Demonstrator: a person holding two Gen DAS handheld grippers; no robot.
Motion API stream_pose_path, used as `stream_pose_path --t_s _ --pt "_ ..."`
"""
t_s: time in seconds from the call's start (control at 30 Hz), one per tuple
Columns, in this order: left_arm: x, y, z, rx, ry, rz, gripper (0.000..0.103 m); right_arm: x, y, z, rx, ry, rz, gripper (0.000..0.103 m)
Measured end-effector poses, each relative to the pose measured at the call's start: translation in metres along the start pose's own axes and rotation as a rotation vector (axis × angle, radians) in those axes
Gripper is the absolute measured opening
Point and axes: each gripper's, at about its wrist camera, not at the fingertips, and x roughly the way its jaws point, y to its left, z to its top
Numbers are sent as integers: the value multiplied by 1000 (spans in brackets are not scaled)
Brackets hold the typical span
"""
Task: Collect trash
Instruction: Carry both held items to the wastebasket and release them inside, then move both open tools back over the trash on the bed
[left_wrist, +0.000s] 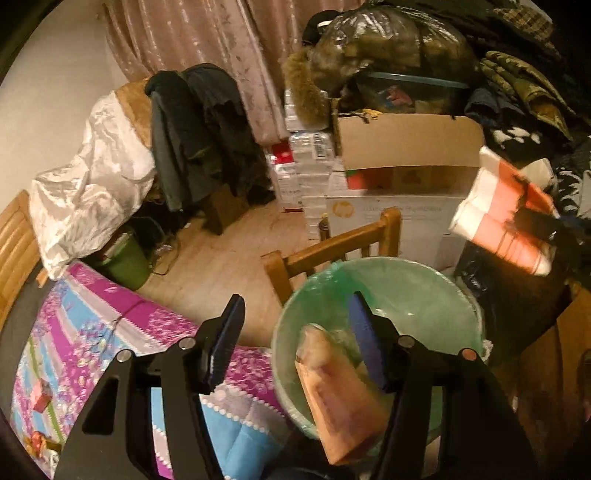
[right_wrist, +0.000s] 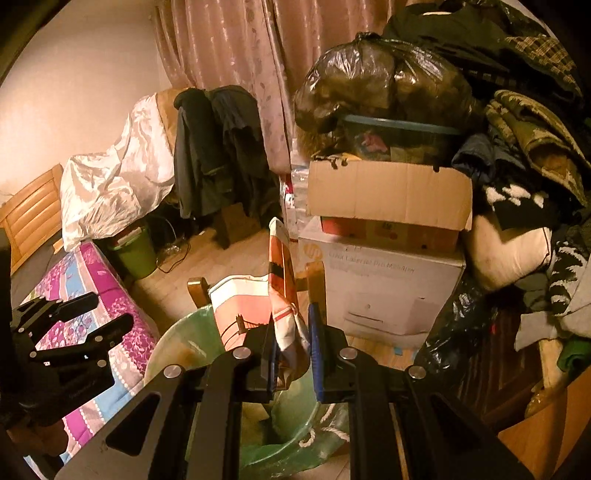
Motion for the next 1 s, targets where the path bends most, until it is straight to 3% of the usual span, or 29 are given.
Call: stream_pose_path --t_s 0.13,0.27,0.43,0.67,0.8,1.0 --pt "7 15 2 -64 21 -39 55 11 6 -6 -3 43 52 16" --pt "11 36 0 -136 44 -23 55 27 18 -13 -15 93 86 18" --pt "6 38 -4 -145 42 -3 55 30 24 -18 -11 91 91 19" --pt "-3 36 -14 -117 36 24 55 25 14 -14 38 66 106 19" --pt "-7 44 -21 -143 42 48 55 18 29 -15 23 35 137 19" --pt "-21 65 -43 -183 6 149 59 2 58 -20 -2 -57 155 19"
